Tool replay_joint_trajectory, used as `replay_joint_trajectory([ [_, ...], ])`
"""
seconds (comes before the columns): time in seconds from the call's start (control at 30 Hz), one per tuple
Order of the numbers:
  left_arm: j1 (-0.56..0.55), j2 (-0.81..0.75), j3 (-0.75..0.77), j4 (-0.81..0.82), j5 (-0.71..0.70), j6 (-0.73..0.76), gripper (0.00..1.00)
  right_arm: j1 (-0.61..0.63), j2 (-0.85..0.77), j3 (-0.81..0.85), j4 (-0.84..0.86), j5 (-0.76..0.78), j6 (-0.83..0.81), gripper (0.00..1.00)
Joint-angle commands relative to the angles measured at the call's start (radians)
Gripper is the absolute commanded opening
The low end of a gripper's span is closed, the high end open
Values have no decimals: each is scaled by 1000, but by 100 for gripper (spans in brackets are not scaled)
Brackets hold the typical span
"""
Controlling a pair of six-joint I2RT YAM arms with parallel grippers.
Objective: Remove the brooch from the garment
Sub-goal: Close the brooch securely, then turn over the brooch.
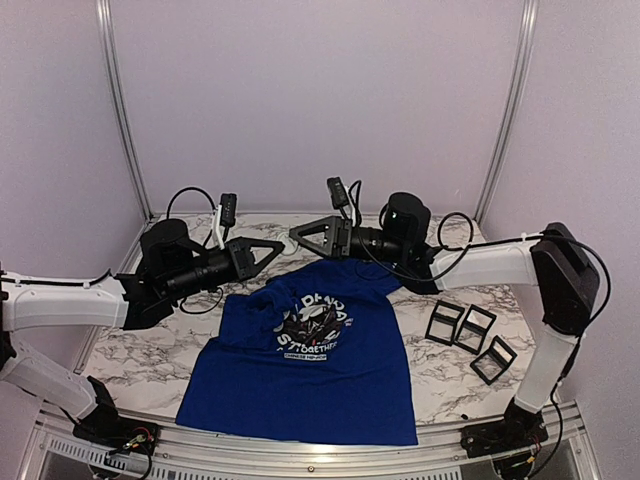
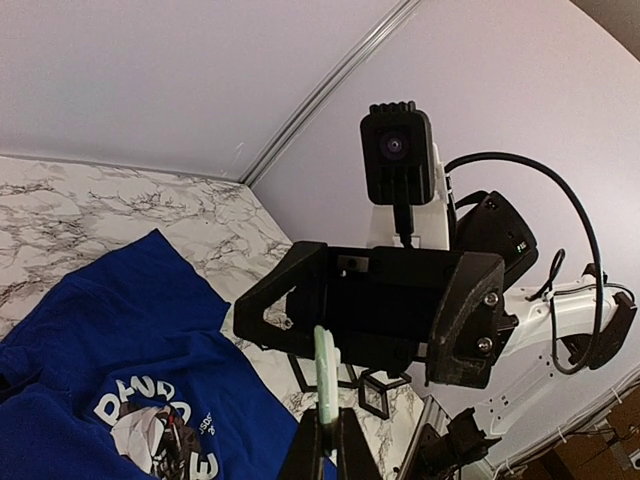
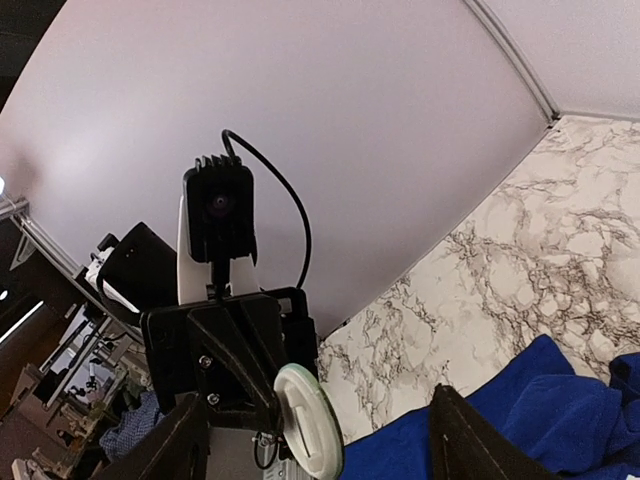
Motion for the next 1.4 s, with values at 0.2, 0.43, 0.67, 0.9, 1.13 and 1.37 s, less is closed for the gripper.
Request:
replay_joint_trajectory([
  [0.2, 30, -12, 85, -108, 38, 261, 0, -7, -115, 6, -168, 111, -135, 78],
  [0.43, 11, -28, 153, -182, -54, 621, 0, -48, -199, 27, -298, 191, -167, 75],
  [0.67, -53, 11, 171, -106, -178, 1034, 0, -110, -241, 61, -387, 172, -126, 71],
  [0.9, -148, 106, 180, 45, -424, 1501, 0, -119, -260, 143, -607, 203, -240, 67],
  [1.13, -205, 213, 173, 211, -601, 1864, 0, -119, -240, 158, -624, 191, -246, 60],
  [1.37, -240, 358, 136, 500, -764, 2209, 0, -119, -152, 223, -709, 122, -253, 51],
])
